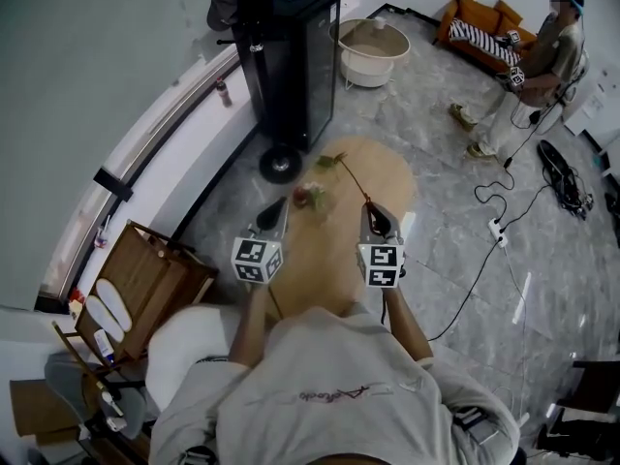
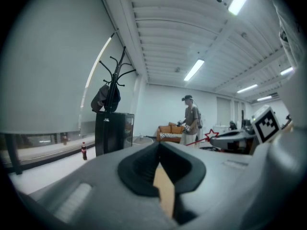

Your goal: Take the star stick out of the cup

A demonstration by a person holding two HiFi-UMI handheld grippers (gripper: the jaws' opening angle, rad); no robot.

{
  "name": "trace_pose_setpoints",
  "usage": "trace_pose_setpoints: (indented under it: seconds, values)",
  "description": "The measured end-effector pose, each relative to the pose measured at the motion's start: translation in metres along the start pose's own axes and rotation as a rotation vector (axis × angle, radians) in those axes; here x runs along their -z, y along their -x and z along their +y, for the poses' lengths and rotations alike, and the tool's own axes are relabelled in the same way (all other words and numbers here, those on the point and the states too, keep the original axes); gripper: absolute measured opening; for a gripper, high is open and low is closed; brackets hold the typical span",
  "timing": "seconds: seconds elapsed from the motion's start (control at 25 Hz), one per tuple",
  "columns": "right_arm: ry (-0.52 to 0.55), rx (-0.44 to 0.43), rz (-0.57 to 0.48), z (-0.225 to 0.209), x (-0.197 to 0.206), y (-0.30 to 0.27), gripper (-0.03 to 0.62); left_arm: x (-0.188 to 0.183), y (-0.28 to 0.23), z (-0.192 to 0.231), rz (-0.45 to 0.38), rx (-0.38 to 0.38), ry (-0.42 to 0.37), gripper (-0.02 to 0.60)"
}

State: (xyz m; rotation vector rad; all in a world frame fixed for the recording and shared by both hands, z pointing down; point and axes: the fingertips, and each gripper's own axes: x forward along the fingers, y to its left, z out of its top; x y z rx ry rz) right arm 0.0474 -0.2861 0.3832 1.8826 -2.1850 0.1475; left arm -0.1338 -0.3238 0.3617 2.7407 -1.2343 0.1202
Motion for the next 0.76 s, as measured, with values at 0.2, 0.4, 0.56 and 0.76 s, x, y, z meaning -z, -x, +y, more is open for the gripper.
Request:
trace_pose_setpoints:
  seconds: [0.2,0.4,0.56,0.76]
  values:
    - [0.0,0.005,-0.003,0.0029,0.0014,0.003,0.018,0.0058,0.0006,-0.0023,0.015,0.014,-0.008,0.0]
    - [0.002,0.006,-0.001,0.0044,0.0018,0.0056,0.018,0.0054,0.0003,-0.0047,0.014,0.02,-0.007,0.0]
    - [0.004,0.006,0.001,0.0033,0.0011,0.0066,0.017,0.0046,-0.0009,-0.0058,0.015,0.024,-0.007,0.0]
    - [0.008,0.013,0.001,0.0031,0.0027,0.0086,0.018,0.0067,0.001,-0.0072,0.015,0.028,-0.01,0.0]
